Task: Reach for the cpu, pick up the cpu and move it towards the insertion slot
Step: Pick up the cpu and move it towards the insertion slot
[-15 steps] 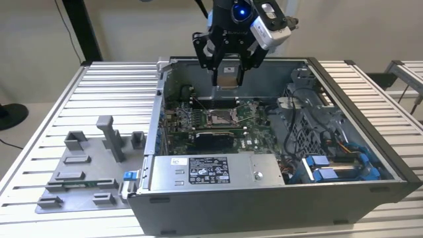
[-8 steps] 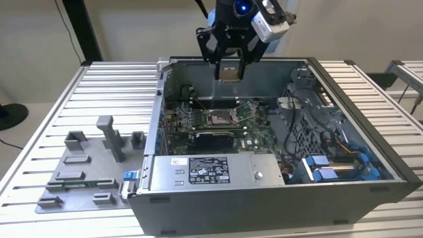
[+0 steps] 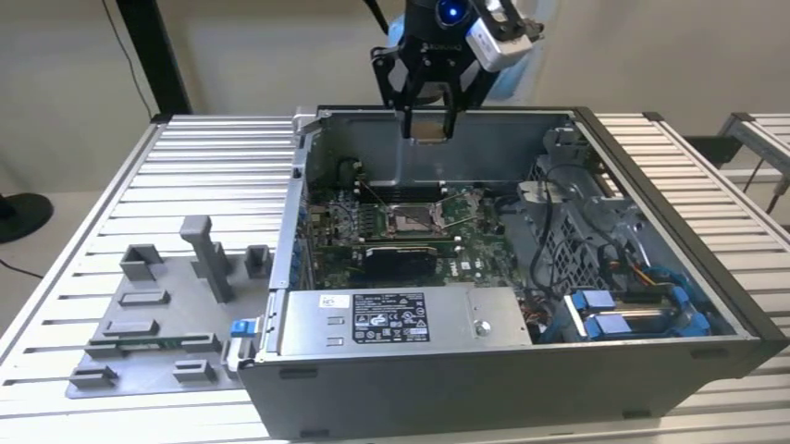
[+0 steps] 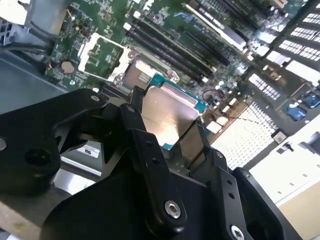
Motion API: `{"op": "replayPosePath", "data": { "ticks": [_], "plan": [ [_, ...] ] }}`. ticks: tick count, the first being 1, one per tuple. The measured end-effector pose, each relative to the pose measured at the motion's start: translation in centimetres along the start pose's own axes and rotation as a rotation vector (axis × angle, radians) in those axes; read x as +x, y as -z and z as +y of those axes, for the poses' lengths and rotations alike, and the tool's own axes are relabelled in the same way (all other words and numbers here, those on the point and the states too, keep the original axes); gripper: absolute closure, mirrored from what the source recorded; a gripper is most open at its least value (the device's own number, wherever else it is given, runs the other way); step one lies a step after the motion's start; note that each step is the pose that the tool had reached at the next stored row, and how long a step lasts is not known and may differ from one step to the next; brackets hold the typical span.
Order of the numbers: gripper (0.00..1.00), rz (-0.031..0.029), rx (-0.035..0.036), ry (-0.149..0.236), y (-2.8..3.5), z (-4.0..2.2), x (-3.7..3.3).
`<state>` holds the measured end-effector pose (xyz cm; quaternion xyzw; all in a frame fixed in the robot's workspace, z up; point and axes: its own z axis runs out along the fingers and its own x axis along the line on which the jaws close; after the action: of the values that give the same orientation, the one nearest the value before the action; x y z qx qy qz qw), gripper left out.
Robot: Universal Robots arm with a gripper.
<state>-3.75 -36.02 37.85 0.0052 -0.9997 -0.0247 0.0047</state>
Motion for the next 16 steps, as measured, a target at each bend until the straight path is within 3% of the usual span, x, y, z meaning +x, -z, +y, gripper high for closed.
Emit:
{"op": "replayPosePath", "data": {
  "ticks": [6, 16],
  "plan": [
    [1.00, 0.0000, 0.0002, 0.000, -0.91, 2.32, -0.25],
    [1.00, 0.0000, 0.0001, 0.000, -1.48, 3.19, -0.57]
  ]
}}
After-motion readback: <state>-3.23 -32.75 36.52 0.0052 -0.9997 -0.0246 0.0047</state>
